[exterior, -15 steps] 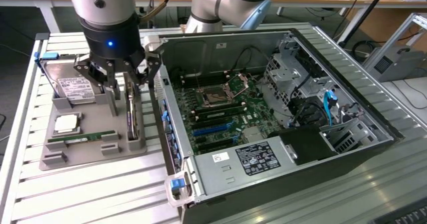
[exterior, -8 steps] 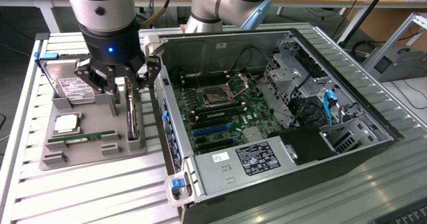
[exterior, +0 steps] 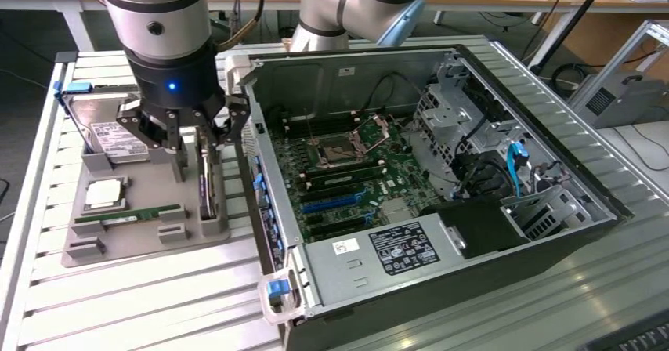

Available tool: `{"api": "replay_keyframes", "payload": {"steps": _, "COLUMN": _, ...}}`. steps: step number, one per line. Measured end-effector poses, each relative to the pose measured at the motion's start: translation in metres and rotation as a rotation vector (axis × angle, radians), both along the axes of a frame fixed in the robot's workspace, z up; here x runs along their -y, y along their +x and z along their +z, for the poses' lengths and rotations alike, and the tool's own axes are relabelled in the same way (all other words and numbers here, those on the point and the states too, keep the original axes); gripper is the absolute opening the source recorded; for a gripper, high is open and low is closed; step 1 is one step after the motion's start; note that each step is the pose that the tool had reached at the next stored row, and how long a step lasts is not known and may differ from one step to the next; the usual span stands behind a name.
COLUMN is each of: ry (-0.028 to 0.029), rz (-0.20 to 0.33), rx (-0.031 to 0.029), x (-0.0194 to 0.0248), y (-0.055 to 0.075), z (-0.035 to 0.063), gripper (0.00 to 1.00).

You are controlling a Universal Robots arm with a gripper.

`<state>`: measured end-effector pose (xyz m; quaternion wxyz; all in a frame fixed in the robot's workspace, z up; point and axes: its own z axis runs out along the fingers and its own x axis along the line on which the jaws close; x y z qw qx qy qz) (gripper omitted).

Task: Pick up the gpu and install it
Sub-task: 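Pick up the gpu and move the gpu toward the slot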

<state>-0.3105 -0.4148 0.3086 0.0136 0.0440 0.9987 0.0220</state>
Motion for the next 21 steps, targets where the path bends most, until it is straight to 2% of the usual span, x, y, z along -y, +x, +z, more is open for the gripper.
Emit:
{"api": "replay_keyframes", "payload": {"steps": 3, "ry": 0.0000, "rz": 0.000, "rx": 0.0000, "x": 0.0000, "y": 0.000, "z": -0.0039, "gripper": 0.44}}
{"api": "replay_keyframes", "payload": {"steps": 11, "ry": -0.0001, "rz": 0.000, "rx": -0.0001, "x": 0.0000, "y": 0.000, "z": -0.0040, "gripper": 0.45}}
{"api": "replay_keyframes", "payload": {"steps": 12, "ry": -0.0001, "rz": 0.000, "rx": -0.0001, "x": 0.0000, "y": 0.000, "z": -0.0039, "gripper": 0.51}}
{"api": "replay_keyframes", "payload": {"steps": 19, "ry": 0.0000, "rz": 0.000, "rx": -0.0001, "x": 0.0000, "y": 0.000, "z": -0.0171, "gripper": 0.51}}
{"api": "replay_keyframes", "payload": {"steps": 21, "ry": -0.0002, "rz": 0.000, "rx": -0.0003, "x": 0.0000, "y": 0.000, "z": -0.0177, "gripper": 0.51}}
